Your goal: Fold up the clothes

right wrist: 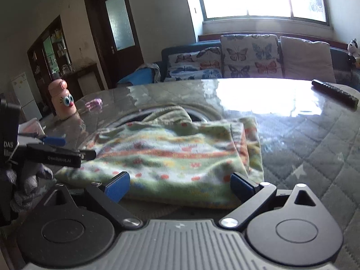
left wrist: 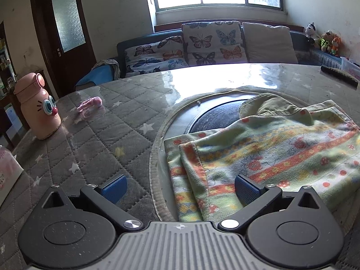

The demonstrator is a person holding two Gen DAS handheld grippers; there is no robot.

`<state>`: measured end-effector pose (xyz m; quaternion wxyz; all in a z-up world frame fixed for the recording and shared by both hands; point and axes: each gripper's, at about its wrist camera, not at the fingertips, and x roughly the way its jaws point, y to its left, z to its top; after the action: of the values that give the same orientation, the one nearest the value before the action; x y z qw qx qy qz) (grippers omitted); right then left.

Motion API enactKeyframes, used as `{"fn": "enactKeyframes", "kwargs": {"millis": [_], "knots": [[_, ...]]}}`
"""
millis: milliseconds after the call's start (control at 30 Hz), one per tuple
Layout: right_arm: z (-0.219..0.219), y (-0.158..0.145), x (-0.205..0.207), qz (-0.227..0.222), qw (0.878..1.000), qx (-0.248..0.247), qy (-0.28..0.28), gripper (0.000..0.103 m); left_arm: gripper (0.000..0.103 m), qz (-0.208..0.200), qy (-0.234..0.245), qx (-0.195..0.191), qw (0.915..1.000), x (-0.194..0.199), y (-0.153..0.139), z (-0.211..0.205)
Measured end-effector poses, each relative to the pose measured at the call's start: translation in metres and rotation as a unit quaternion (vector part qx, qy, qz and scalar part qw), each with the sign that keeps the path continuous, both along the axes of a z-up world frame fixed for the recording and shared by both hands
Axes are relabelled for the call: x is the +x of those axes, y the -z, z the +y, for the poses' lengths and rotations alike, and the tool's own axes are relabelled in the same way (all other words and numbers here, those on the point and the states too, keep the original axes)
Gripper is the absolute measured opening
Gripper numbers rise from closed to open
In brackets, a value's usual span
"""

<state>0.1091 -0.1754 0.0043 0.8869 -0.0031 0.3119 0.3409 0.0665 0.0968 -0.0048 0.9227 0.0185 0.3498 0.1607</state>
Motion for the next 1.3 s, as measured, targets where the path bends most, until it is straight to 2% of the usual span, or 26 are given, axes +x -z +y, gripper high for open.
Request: {"fn": "enactKeyframes", "kwargs": {"millis": [67,200,467,533,700,800,867,1000,1067,1133,1167,1300], "knots": [[0.004,0.000,0.007,0.005,1.000,0.006,-0.006,0.097,0.103,0.000,-0.001,0.001,1.0000,0.000,0.000,0.000],[0.003,0.014,0.025,0.045,0.999,0.013,0.001,0.095,0.103,0.003,-0.004,0.000,1.0000,-0.001,0.001,0.002],[0.011,0.009,0.035,0.040,0.999,0.005,-0.006,0.092,0.103,0.007,-0.007,-0.004,0.9999,0.001,0.004,0.004],[0.013,0.015,0.044,0.048,0.999,-0.003,0.004,0.088,0.103,0.007,-0.007,-0.005,0.9999,0.001,0.004,0.004],[0.022,0.007,0.058,0.038,0.999,-0.007,0.004,0.084,0.103,0.008,-0.007,-0.007,0.9999,0.001,0.005,0.005],[0.036,0.006,0.069,0.034,0.999,-0.021,-0.006,0.073,0.103,0.009,-0.009,-0.010,0.9999,0.002,0.005,0.006],[0.049,0.008,0.079,0.037,0.999,-0.027,-0.015,0.062,0.103,0.010,-0.009,-0.010,0.9999,0.002,0.005,0.006],[0.071,0.011,0.092,0.046,0.998,-0.023,-0.036,0.050,0.103,0.011,-0.008,-0.012,0.9998,0.002,0.005,0.006],[0.080,0.016,0.101,0.055,0.997,-0.023,-0.040,0.035,0.103,0.011,-0.008,-0.013,0.9998,0.002,0.005,0.007],[0.085,0.019,0.109,0.063,0.997,-0.020,-0.038,0.029,0.103,0.010,-0.008,-0.016,0.9998,0.002,0.005,0.007],[0.085,0.020,0.112,0.064,0.997,-0.016,-0.034,0.022,0.103,0.009,-0.008,-0.018,0.9998,0.002,0.006,0.008],[0.077,0.017,0.119,0.070,0.997,-0.003,-0.017,0.021,0.103,0.009,-0.008,-0.021,0.9997,0.002,0.006,0.009]]}}
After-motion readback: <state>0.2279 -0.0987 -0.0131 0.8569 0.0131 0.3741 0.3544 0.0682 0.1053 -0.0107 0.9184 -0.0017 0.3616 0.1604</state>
